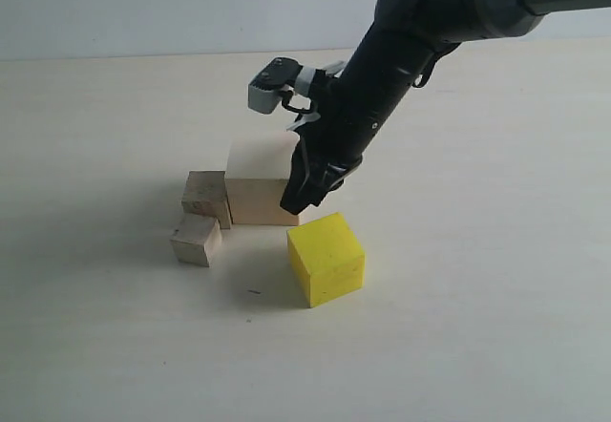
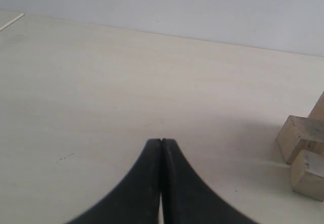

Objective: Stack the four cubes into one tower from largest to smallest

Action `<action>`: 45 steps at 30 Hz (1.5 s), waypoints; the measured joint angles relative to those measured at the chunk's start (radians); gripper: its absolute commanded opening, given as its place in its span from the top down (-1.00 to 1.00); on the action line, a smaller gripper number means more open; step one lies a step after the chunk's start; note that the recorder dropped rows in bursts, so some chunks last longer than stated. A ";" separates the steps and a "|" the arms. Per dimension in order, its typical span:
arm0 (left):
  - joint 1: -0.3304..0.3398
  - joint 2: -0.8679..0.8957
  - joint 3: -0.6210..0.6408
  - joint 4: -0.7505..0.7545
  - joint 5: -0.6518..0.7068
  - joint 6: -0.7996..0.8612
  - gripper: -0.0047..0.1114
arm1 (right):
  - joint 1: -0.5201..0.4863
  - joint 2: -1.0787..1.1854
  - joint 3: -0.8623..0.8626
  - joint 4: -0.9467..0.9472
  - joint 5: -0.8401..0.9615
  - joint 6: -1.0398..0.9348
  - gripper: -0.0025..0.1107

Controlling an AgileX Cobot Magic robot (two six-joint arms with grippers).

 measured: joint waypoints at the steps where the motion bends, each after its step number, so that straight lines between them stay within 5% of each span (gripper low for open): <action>1: 0.000 0.000 0.000 0.000 0.000 0.000 0.92 | 0.000 0.002 0.000 0.000 -0.002 0.000 0.96; 45: 0.000 0.000 0.000 0.000 0.000 0.002 0.92 | 0.001 0.009 0.000 -0.008 -0.034 0.011 0.96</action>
